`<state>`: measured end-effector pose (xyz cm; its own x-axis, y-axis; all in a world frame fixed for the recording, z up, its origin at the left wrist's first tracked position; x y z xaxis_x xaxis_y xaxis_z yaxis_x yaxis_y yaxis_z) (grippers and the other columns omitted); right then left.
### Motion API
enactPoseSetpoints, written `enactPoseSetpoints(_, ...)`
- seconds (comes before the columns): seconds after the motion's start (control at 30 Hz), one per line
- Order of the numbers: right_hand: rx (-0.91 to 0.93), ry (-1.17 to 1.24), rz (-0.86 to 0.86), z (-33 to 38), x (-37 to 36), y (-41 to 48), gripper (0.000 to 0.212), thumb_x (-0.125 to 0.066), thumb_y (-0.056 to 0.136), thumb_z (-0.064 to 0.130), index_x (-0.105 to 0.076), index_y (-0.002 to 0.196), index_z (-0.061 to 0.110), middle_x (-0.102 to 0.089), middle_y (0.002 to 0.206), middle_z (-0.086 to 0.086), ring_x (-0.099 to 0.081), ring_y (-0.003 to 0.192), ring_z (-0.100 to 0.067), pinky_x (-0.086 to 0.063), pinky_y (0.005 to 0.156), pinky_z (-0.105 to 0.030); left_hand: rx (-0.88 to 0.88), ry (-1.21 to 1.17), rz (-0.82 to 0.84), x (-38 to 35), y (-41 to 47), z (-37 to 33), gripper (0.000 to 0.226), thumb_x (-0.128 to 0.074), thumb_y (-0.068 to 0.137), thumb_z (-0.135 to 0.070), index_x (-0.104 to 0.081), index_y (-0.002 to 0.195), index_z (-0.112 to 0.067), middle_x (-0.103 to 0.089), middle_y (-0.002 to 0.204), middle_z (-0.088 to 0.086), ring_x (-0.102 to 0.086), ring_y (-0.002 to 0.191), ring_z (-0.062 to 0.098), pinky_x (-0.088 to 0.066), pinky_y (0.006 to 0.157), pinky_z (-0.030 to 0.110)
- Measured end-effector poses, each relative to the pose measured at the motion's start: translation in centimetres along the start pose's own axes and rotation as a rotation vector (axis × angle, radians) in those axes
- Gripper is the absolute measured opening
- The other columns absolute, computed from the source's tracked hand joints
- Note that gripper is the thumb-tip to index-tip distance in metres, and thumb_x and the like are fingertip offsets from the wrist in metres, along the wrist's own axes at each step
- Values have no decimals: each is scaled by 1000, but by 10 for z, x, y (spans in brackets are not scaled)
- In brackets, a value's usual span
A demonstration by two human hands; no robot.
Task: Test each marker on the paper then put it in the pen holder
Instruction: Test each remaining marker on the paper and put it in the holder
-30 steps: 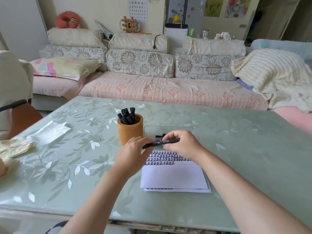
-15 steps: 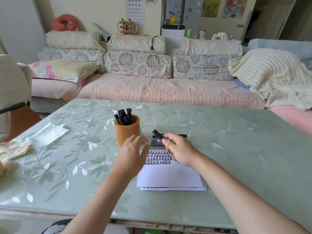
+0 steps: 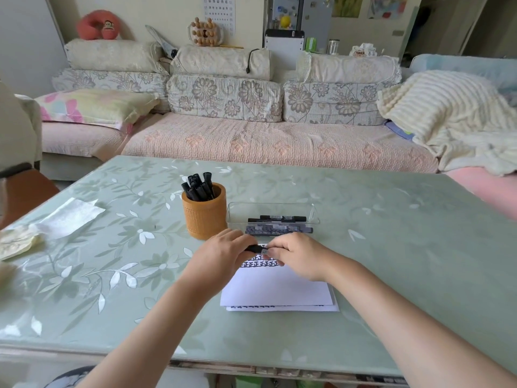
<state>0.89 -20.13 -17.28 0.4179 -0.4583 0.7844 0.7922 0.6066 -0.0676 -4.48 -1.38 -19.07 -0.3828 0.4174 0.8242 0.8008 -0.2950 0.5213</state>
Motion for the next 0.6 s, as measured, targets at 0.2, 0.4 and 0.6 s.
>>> enactPoseSetpoints(0.2, 118, -141, -65, -8, 1, 1, 17, -58, 96, 30, -67, 85, 21, -51, 70, 5, -49, 70, -12, -39, 67, -34, -31, -6, 71, -8, 7, 0, 17, -56, 94, -30, -67, 95, -17, -57, 79, -8, -50, 80, 15, -46, 68, 29)
enactPoseSetpoints(0.4, 308, -382, -334, -17, -3, 8, 15, -65, 91, 29, -72, 102, 24, -63, 84, 7, -54, 88, -18, -45, 70, -31, 81, -126, 96, -12, 14, 7, 14, -59, 95, -24, -69, 95, -14, -49, 74, -13, -48, 80, 12, -39, 70, 26)
enactPoseSetpoints(0.6, 164, -209, -155, -15, -6, 12, 30, -49, 98, 42, -63, 80, 23, -58, 68, 0, -53, 70, -19, -47, 68, -37, -7, -91, 87, -8, 15, 20, 13, -65, 90, -25, -72, 95, -16, -57, 73, -8, -49, 74, 14, -35, 68, 18)
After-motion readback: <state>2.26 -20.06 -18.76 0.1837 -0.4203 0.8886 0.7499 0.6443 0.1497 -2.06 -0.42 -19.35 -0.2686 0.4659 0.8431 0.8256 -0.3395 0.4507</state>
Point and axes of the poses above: each hand's wrist, its own y-axis towards the middle knuckle, its own x-axis out of the back of the hand, z = x × y, the point moved 2 cm from there along y, towards the middle knuckle
